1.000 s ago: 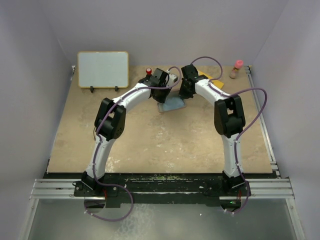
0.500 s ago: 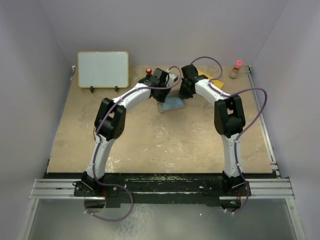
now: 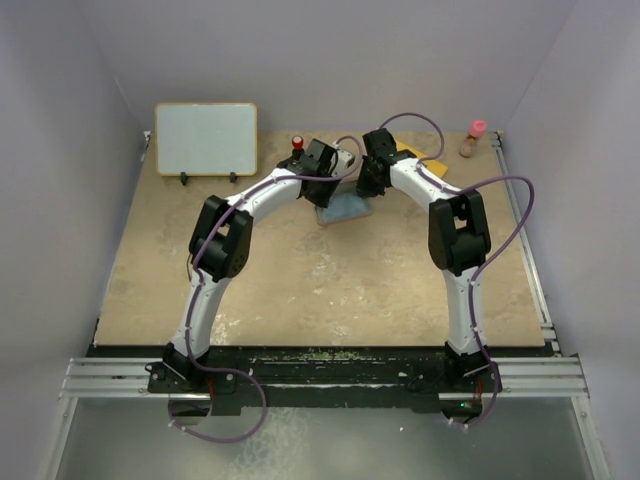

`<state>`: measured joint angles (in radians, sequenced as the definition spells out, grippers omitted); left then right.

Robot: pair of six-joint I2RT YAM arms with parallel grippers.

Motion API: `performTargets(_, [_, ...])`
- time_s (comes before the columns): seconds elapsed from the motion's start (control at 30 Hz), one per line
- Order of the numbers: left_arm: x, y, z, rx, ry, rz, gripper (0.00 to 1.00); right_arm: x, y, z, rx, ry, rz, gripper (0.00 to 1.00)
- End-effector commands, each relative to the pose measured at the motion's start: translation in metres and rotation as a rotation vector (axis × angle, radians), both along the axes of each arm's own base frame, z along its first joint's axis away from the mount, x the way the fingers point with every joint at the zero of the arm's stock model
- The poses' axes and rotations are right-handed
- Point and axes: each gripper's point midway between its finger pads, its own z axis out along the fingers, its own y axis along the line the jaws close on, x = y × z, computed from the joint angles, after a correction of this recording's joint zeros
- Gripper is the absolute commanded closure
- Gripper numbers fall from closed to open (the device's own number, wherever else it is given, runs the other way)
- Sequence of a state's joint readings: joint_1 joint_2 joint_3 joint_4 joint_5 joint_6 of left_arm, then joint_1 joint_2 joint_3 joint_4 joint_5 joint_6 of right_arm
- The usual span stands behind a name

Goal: Organize the sunglasses
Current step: Place the glasses cleaning cloth in the sunglasses case.

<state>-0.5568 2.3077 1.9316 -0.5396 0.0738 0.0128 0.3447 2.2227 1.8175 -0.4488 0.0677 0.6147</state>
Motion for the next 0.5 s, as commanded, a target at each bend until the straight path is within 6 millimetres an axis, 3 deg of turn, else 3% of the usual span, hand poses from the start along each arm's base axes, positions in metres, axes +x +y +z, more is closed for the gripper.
performTargets(0.0, [0.009,0.003,0.02,-0.009,-0.058,0.008,0.86,0.005,0.0,0.012,0.014,-0.034,0.007,0.87])
performTargets(0.17, [0.008,0.003,0.023,-0.01,-0.061,0.002,0.83,-0.002,-0.007,0.011,-0.004,-0.026,-0.011,0.85])
performTargets(0.33, [0.007,0.005,0.027,-0.009,-0.068,0.0,0.83,-0.007,-0.008,0.014,0.0,-0.029,-0.016,0.68])
performTargets(0.47, [0.006,0.006,0.032,-0.006,-0.07,0.001,0.82,-0.01,-0.011,0.022,0.005,-0.057,-0.032,0.66])
